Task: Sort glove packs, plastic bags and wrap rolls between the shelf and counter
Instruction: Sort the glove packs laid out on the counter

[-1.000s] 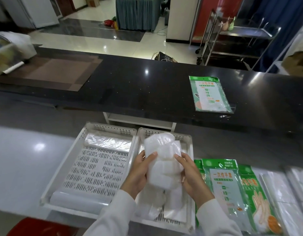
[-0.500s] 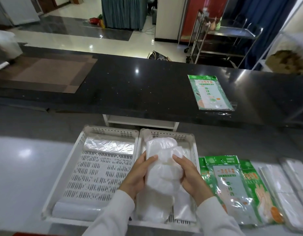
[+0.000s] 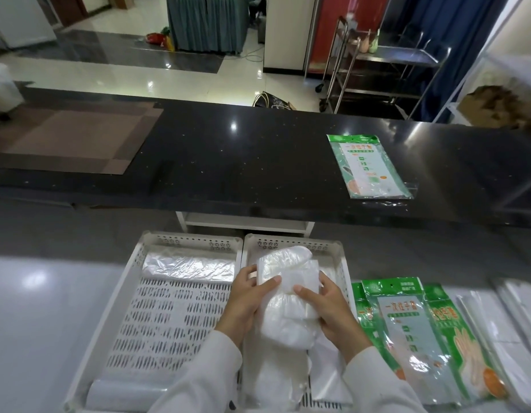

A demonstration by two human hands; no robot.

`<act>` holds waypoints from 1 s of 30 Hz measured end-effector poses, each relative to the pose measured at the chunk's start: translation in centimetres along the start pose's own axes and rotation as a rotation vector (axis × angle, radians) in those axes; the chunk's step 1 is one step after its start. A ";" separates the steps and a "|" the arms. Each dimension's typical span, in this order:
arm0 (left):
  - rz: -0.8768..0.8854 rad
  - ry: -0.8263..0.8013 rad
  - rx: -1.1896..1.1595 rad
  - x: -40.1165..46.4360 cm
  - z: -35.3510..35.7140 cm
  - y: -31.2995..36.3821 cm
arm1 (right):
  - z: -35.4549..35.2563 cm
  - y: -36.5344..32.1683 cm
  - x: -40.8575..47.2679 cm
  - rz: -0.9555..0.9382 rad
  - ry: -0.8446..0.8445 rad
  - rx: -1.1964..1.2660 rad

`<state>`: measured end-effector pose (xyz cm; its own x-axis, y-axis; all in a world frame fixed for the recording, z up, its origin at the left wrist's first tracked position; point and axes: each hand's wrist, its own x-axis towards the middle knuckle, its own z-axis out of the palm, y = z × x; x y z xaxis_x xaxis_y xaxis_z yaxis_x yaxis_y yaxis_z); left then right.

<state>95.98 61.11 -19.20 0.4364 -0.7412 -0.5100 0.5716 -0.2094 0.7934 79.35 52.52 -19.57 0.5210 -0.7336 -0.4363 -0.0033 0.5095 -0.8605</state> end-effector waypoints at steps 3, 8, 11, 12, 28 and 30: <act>0.024 0.002 -0.020 0.9 0.2 0.1 | -0.1 0.0 0.8 0.038 -0.016 0.001; 0.021 0.001 0.023 2.5 -0.2 -0.1 | -0.1 0.0 2.1 0.071 0.017 -0.073; 0.043 0.025 0.098 3.2 -0.2 -0.2 | 0.0 0.2 3.2 0.043 0.078 -0.166; 0.056 0.035 0.152 3.4 -0.1 -0.2 | 0.1 0.3 3.6 0.039 0.092 -0.197; 0.273 0.021 0.801 3.3 1.2 -1.2 | 0.7 2.1 7.3 -0.001 0.189 -0.415; 0.302 -0.005 0.854 3.0 0.9 -2.2 | 0.9 2.1 7.4 -0.003 0.182 -0.407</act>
<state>95.43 58.76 -22.21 0.4800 -0.8438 -0.2400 -0.2775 -0.4055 0.8709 83.98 48.55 -24.39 0.3631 -0.8206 -0.4414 -0.3565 0.3153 -0.8795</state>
